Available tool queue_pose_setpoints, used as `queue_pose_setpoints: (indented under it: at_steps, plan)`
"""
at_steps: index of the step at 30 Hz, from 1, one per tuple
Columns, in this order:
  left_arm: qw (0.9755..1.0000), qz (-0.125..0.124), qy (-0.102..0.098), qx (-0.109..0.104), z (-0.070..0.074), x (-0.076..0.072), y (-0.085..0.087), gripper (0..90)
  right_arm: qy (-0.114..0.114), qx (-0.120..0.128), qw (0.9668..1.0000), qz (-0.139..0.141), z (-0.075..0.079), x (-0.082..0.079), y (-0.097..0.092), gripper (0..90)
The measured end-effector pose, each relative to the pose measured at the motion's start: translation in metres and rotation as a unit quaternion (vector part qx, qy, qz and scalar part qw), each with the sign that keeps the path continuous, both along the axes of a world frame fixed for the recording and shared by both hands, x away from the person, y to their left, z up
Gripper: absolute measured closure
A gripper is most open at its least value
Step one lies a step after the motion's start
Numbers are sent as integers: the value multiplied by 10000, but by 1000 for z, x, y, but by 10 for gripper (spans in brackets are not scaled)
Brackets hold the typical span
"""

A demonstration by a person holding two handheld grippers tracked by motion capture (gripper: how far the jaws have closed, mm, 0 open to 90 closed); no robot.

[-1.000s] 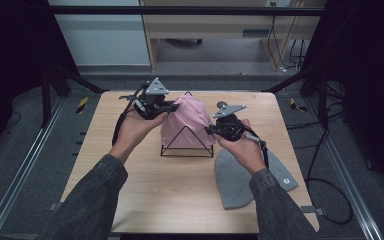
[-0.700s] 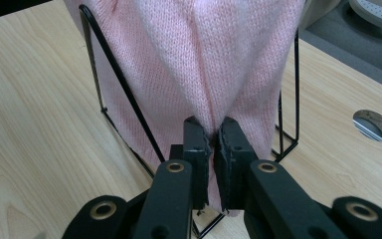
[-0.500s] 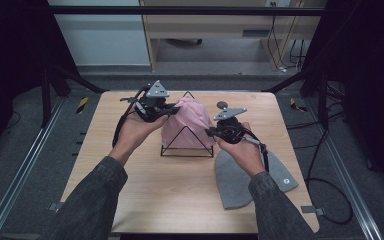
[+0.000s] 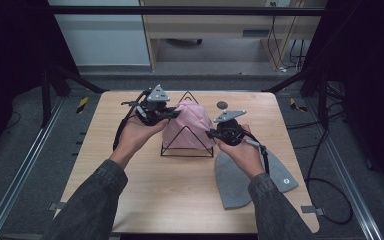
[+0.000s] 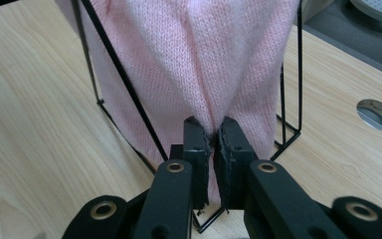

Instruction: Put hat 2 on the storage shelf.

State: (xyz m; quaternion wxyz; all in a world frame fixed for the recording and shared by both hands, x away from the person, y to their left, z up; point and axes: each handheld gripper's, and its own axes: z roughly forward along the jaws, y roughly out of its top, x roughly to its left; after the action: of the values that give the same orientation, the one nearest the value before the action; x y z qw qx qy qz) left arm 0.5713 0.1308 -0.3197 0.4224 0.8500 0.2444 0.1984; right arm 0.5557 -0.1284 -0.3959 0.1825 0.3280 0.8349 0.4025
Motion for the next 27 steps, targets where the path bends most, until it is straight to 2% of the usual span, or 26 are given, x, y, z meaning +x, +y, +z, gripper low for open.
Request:
queue_pose_setpoints:
  at_steps: [7, 11, 18, 21, 27]
  plan:
    - [10000, -8, 94, 5, -11, 1, -1, 812, 103, -33, 9999, -32, -10, 1, 0, 844]
    - [9999, -46, 132, -101, -13, -2, 2, 810, 148, -42, 9999, -37, -14, 1, -1, 844]
    - [9999, -81, 97, -96, -9, -8, 5, 821, 40, -5, 10000, -45, -8, -3, -2, 842]
    - [9998, -84, 61, -186, -6, -11, 7, 823, -14, 35, 10000, -61, -4, -6, -3, 842]
    - [9997, -101, -19, -219, -3, -16, 10, 825, -114, 146, 9998, -83, 0, -9, -4, 840]
